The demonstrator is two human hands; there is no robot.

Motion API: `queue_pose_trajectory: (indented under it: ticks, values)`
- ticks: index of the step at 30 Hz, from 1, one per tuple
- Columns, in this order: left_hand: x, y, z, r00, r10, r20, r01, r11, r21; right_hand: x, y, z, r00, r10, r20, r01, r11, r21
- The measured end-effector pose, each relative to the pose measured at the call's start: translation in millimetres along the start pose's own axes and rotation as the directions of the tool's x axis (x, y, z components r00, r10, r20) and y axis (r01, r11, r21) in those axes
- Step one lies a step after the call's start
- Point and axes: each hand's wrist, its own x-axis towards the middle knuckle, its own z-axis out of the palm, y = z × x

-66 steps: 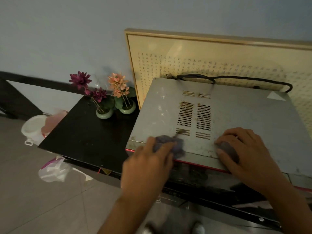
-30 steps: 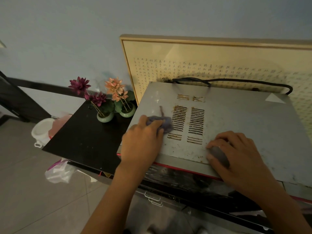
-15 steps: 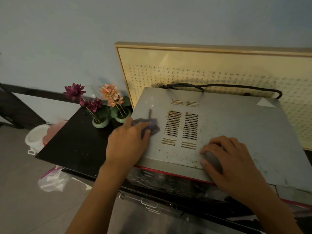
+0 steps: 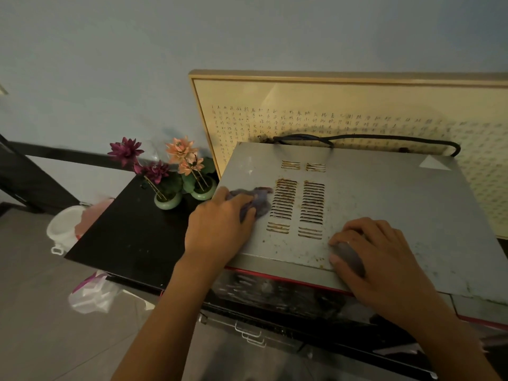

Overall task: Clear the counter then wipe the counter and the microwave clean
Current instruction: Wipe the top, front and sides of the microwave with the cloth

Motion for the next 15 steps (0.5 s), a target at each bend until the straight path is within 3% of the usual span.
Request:
queue_pose_trajectory:
  ticks: [3,8,11,13,15]
  values:
    - [-32,-5,-5,0.994,0.114,-0.006,-0.114,0.991,-0.071,-1,0,0,1.0,0.003,-0.001,-0.003,1.0,0.008]
    - [-24,-7,-4,0.988,-0.153,-0.007,0.153,0.988,-0.001,-1,-1,-1,1.0,0.003,-0.01,-0.003,1.0,0.021]
    - [22,1,5,0.977,-0.213,-0.009,0.213,0.977,0.007,-1,0,-1,1.0,0.001,-0.011,-0.001,1.0,0.024]
    - [39,9,9,0.985,-0.175,0.006,0.174,0.984,0.023,-1,0,-1,1.0,0.002,-0.01,-0.001,1.0,0.019]
    - [34,16,7,0.999,-0.048,0.025,0.047,0.998,0.046,-2,-1,0,1.0,0.002,-0.01,-0.002,1.0,0.013]
